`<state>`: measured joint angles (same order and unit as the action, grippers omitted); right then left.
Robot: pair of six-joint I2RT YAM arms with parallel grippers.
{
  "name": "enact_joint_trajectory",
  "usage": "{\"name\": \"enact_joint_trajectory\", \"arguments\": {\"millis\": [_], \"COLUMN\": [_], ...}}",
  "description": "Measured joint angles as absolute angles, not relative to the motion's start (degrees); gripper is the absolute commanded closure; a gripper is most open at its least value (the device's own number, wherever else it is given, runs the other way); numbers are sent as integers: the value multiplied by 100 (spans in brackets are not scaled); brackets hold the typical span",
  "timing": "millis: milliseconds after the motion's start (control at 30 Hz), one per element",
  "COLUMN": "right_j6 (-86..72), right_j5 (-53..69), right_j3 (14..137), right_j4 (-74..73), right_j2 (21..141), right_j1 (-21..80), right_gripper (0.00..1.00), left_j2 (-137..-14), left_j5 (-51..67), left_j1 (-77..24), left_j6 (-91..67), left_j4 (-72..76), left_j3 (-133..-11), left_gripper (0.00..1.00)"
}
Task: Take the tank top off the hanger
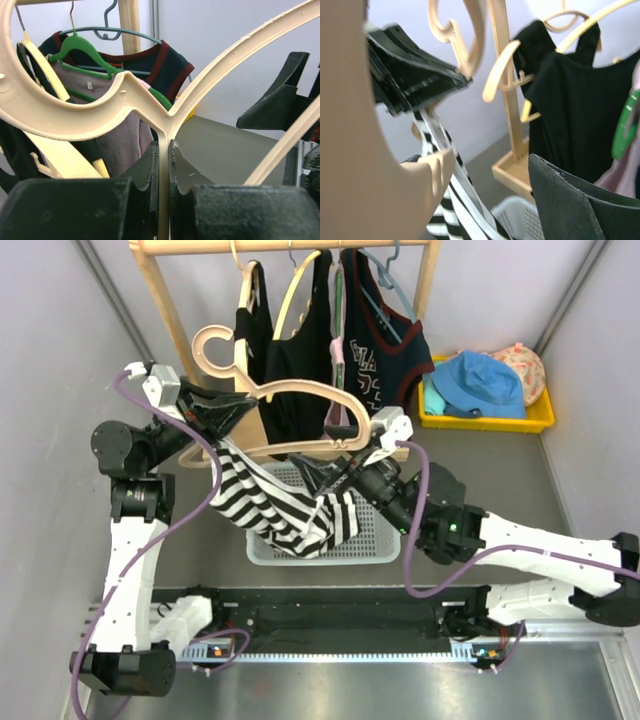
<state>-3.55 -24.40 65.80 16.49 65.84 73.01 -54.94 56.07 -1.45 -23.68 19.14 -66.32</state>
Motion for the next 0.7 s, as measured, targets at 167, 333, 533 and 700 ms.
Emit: {"name": "enact_joint_trajectory", "arguments": {"millis": [167, 333, 533, 700], "right_j6": [-99, -47, -615, -532], "right_j5": [-2458, -2554, -2794, -2906], "right_j3": [6560, 5771, 4886, 5131], "right_j4": [2104, 1109, -62, -541], "right_j2": [7070, 7592, 6578, 5221], "right_j1": [7481, 7673, 7548, 7546], "right_gripper": [15, 14, 13, 14], "left_j2": [-5452, -5225, -5083, -5006], "left_j5": [5546, 5577, 5669, 5828], "left_j1": [-231, -311, -316, -316], "left_j6": [-2418, -2303, -2008, -1774], "left_j4": [1820, 1796, 1579, 1323], "left_j3": [-6552, -6549, -6549, -6536], "left_gripper": [100, 100, 100, 99]}}
